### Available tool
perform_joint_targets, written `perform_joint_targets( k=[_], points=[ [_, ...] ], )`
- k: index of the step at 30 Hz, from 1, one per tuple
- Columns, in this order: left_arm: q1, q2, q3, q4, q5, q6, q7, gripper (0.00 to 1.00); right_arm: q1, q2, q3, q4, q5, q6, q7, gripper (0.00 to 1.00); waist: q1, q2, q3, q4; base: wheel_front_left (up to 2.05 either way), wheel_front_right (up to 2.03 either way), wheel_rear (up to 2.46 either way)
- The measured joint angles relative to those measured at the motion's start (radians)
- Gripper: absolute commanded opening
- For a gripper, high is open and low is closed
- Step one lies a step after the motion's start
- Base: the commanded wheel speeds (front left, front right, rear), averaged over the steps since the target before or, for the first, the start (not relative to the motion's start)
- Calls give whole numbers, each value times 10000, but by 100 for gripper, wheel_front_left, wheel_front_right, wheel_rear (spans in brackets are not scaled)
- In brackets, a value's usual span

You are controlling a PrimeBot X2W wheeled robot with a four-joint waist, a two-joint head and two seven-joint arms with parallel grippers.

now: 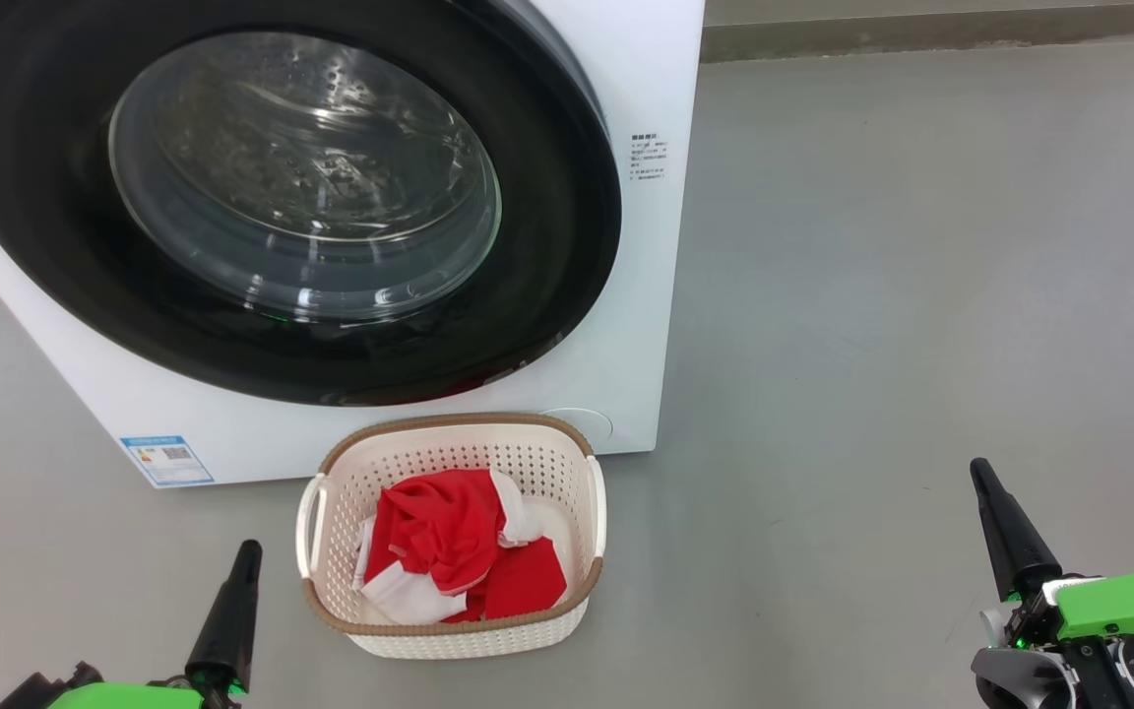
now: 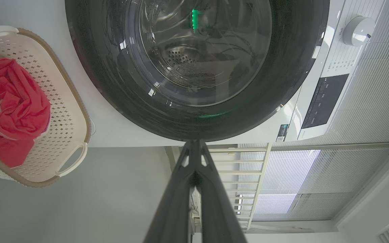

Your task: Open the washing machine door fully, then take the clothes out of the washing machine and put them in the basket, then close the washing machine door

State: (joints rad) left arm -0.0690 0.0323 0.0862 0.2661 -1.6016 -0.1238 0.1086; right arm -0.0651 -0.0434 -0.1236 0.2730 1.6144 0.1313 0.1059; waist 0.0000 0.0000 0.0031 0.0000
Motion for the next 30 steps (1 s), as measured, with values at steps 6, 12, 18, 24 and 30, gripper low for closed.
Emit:
perform_joint_targets(
  k=[6, 12, 18, 24, 30],
  points=[
    [0, 0, 0, 0, 0, 0, 0, 0, 0, 2, -4, 0, 0, 0, 0, 0, 0, 0, 0, 0, 0, 0, 0],
    [0, 0, 0, 0, 0, 0, 0, 0, 0, 4, -13, 0, 0, 0, 0, 0, 1, 0, 0, 0, 0, 0, 0],
    [0, 0, 0, 0, 0, 0, 0, 0, 0, 6, -17, 0, 0, 0, 0, 0, 0, 0, 0, 0, 0, 0, 0],
    [0, 0, 0, 0, 0, 0, 0, 0, 0, 6, -19, 0, 0, 0, 2, 0, 1, 0, 0, 0, 0, 0, 0],
    [0, 0, 0, 0, 0, 0, 0, 0, 0, 8, -21, 0, -2, 0, 2, 0, 1, 0, 0, 0, 0, 0, 0]
  ],
)
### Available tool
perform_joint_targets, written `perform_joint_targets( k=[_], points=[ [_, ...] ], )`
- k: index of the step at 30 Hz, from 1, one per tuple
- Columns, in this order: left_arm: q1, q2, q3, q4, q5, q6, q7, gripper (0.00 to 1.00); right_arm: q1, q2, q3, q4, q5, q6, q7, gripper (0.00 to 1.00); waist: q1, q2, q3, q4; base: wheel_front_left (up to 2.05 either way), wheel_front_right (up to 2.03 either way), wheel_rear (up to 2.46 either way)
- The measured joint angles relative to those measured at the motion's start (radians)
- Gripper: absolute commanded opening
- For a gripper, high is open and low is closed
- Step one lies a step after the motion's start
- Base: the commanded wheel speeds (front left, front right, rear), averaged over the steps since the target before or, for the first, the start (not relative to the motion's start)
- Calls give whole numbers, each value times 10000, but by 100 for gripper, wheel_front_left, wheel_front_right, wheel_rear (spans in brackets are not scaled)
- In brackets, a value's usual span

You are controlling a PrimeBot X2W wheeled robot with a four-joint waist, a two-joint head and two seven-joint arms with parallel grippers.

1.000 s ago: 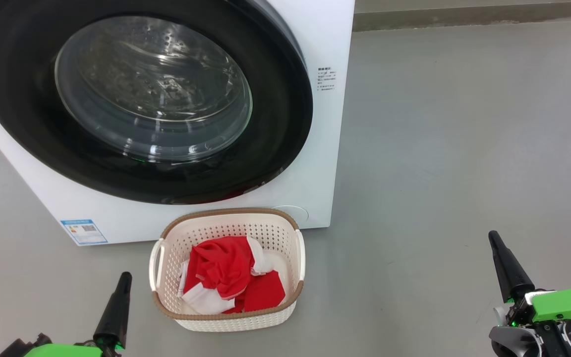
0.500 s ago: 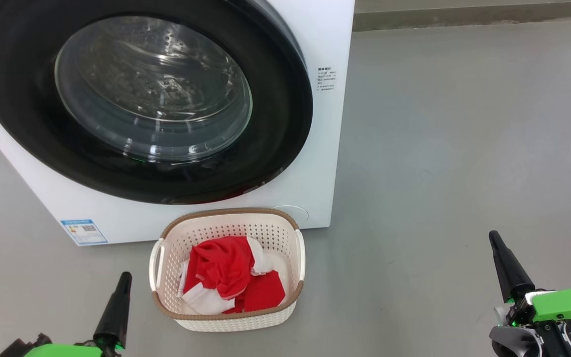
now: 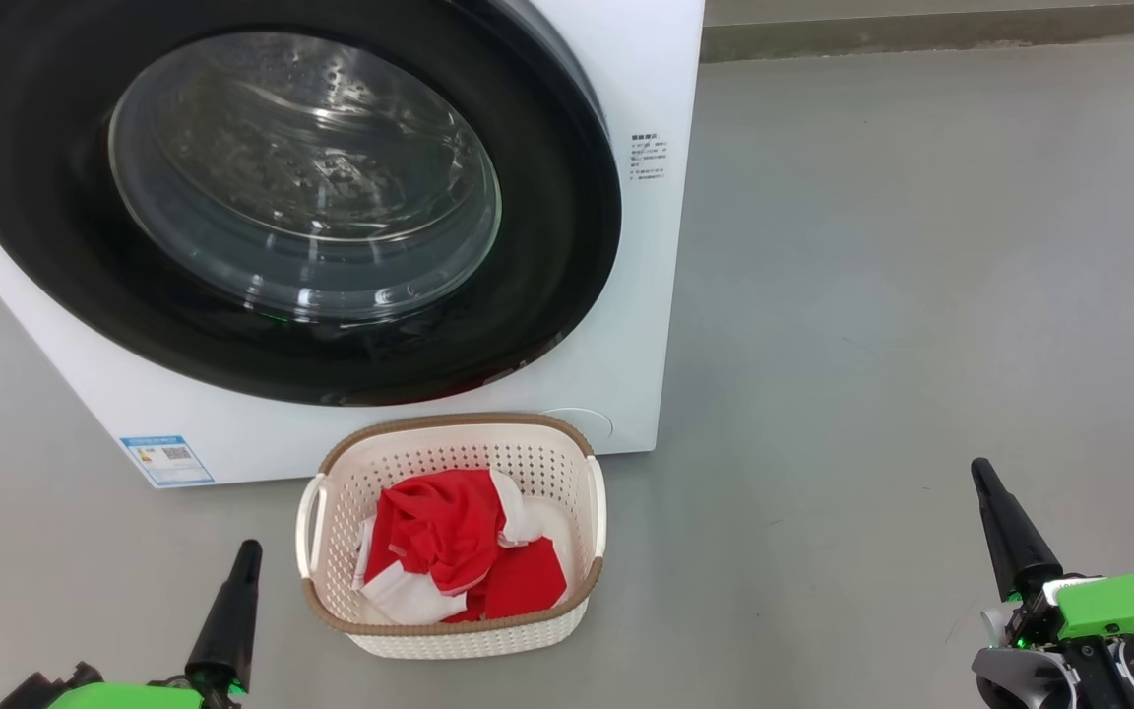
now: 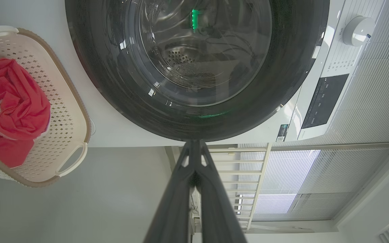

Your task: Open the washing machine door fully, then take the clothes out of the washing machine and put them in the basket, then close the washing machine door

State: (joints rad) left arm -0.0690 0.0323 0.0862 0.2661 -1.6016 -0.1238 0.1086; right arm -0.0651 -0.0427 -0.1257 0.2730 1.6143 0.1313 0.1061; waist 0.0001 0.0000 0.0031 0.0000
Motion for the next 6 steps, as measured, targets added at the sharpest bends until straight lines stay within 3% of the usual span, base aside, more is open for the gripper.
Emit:
perform_joint_targets(
  k=[6],
  points=[
    [0, 0, 0, 0, 0, 0, 0, 0, 0, 0, -6, 0, -13, 0, 0, 0, 0, 0, 0, 0, 0, 0, 0]
  ],
)
